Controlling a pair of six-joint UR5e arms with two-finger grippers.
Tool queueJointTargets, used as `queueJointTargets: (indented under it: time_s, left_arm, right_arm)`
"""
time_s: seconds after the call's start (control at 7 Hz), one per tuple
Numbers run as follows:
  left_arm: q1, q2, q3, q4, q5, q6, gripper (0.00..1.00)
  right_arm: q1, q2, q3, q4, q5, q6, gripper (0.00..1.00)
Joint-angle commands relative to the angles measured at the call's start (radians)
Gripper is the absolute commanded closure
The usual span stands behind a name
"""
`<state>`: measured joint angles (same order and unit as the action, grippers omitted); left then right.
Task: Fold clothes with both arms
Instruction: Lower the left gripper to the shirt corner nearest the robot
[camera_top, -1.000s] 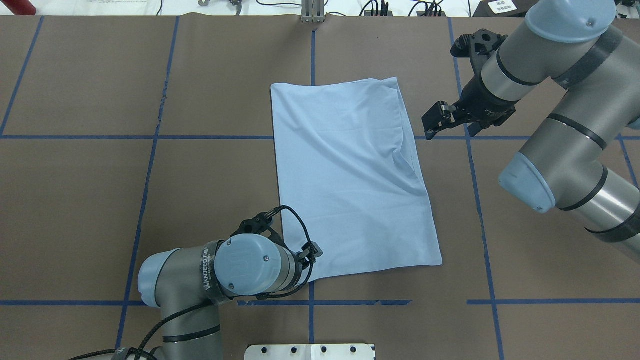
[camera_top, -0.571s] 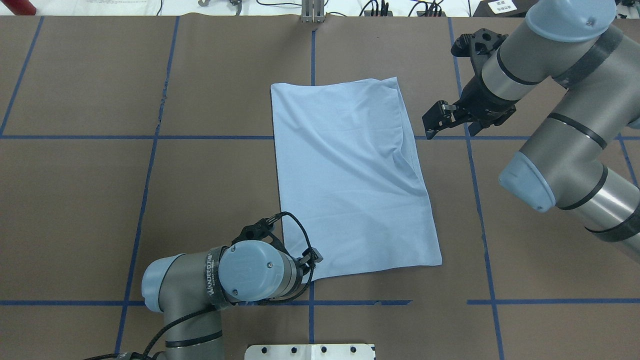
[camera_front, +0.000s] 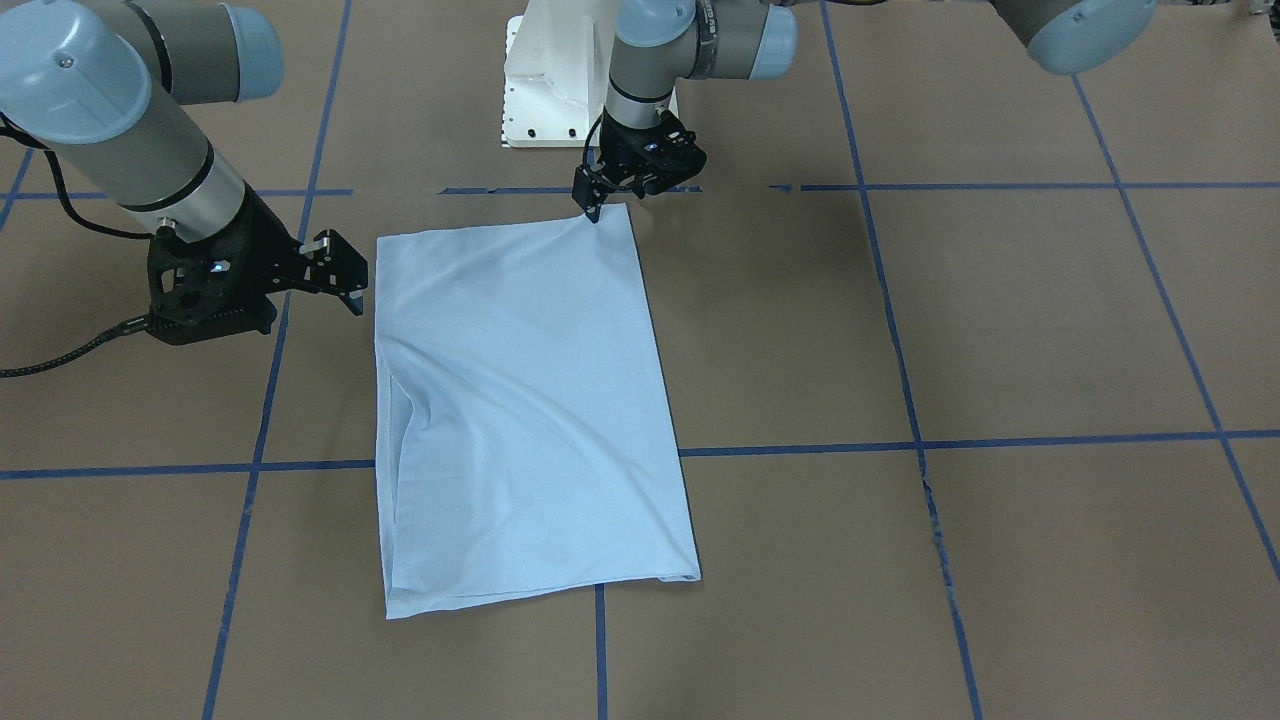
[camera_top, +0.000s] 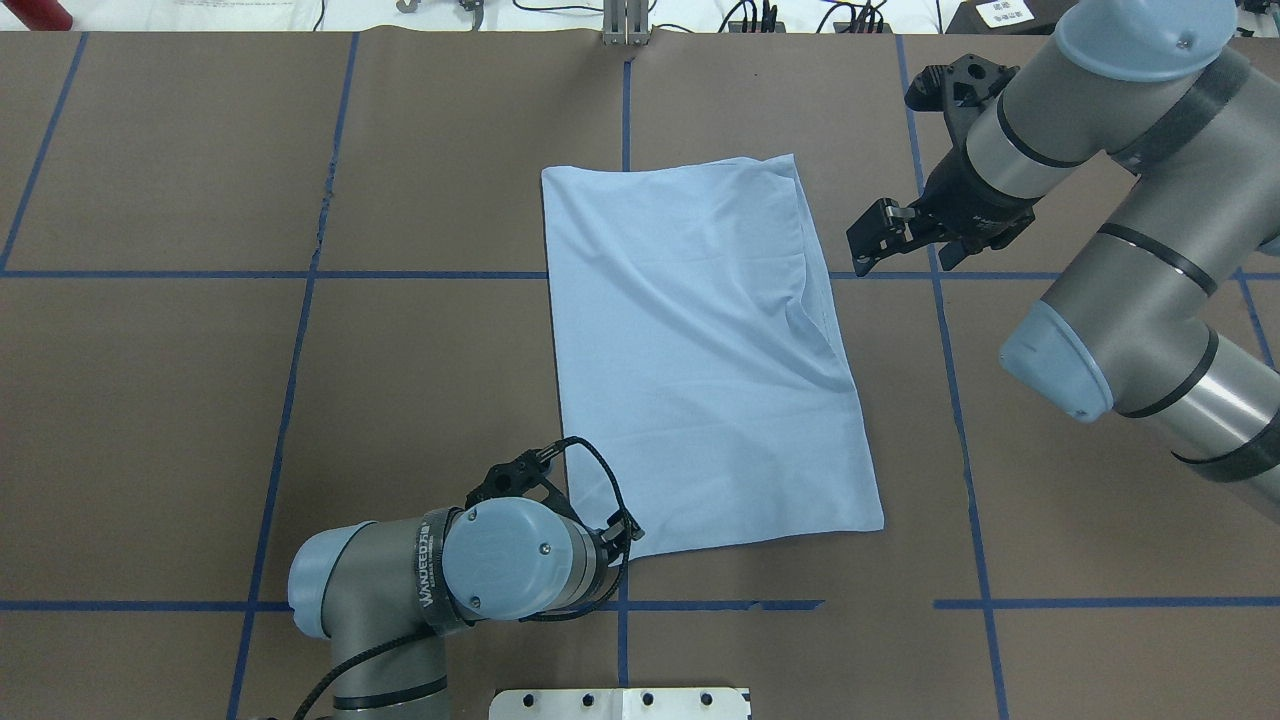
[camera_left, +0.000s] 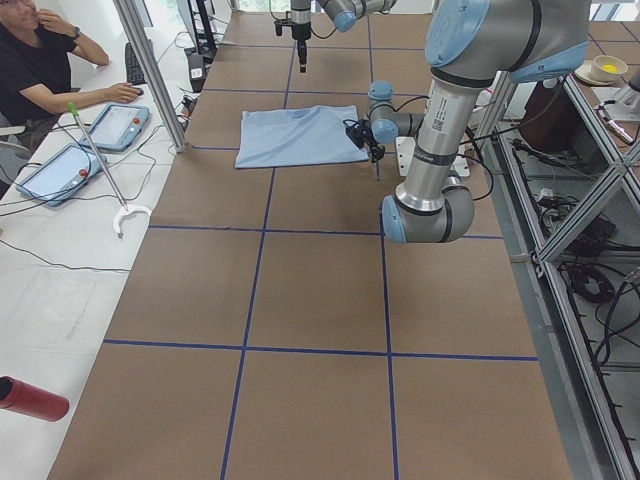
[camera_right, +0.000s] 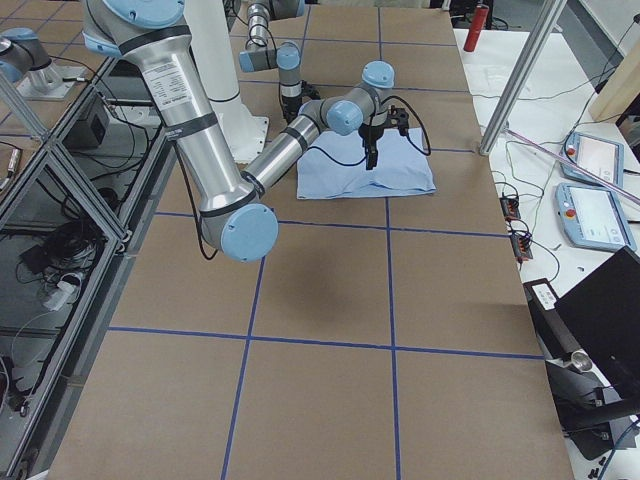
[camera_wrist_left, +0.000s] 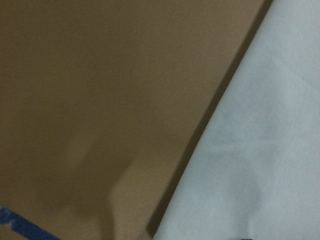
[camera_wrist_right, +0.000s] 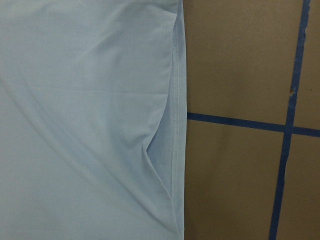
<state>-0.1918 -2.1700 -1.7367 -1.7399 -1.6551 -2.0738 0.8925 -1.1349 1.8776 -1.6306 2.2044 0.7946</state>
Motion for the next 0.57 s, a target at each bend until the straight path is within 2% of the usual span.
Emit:
queueJointTargets:
  time_s: [0.0,0.14,0.43]
  left_arm:
    - [0.012,-0.002,0.009,0.0,0.014,0.0,0.28]
    - [0.012,-0.004,0.009,-0.001,0.014,0.0,0.36]
    - [0.012,-0.005,0.005,0.0,0.015,0.0,0.63]
  right_arm:
    - [0.003,0.001,0.0,0.0,0.0,0.0,0.0]
    - [0.008,0.001,0.0,0.0,0.001,0.0,0.0]
    - [0.013,0.0,-0.002,0.0,0.002,0.0,0.0]
